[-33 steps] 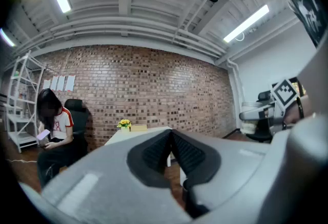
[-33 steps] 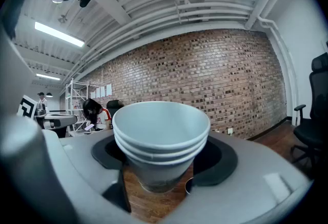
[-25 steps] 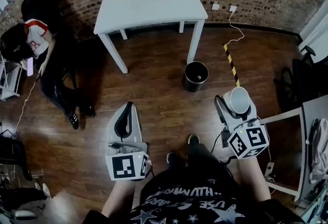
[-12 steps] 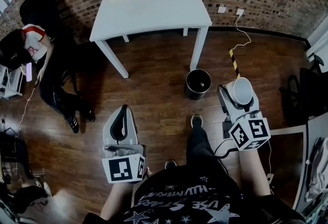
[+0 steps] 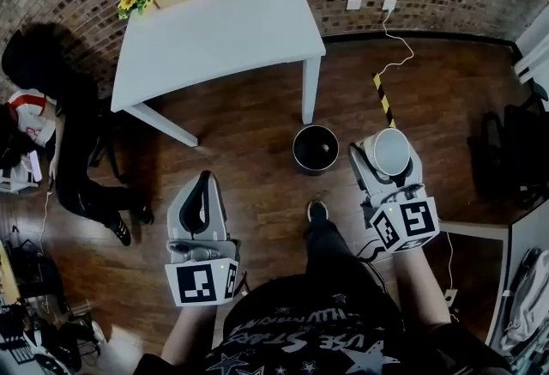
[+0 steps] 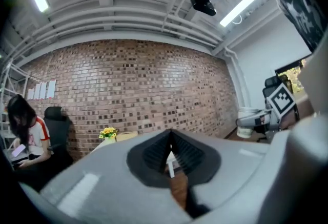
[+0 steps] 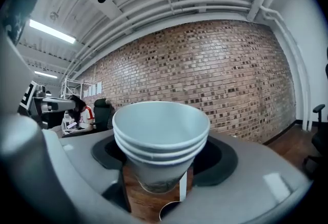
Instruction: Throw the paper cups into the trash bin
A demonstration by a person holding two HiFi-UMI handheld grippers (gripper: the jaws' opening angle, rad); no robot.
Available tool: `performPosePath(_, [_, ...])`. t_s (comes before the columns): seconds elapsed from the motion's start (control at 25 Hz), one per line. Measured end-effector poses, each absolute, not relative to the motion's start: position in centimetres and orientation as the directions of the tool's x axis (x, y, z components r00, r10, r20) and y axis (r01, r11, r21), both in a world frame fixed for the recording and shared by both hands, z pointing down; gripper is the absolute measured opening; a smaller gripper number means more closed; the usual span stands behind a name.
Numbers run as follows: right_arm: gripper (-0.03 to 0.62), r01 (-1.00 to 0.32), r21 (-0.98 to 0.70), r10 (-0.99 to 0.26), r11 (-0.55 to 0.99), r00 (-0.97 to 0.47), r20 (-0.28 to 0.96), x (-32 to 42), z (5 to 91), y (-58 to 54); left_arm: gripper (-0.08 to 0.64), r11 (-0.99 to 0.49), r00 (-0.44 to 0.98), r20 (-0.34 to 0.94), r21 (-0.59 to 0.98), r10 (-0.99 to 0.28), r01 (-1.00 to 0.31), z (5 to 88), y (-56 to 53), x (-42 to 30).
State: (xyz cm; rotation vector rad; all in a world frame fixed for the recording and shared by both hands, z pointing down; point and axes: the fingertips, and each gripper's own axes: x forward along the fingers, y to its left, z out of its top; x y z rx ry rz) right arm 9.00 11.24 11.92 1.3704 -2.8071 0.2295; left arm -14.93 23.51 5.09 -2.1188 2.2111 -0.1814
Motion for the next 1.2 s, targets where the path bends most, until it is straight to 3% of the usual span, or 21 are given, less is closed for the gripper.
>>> performPosePath(0.48, [0.347,-0.762,-0.131,-0.767,0.635,-0.642,0.014,11.3,12.2,1.6,0.005,-0.001,-0.014,0.098,-0.151,-0.995,-0.989,7.0,12.5,-12.0])
performPosePath(1.2, [0.347,-0.751,-0.058,-0.753,0.657,-0.658,-0.005,5.6,15.9,-2.9,0.005,-0.103,0.086,0.166,-0.096,-0.982,-0.990,16.6,3.0,-14.0])
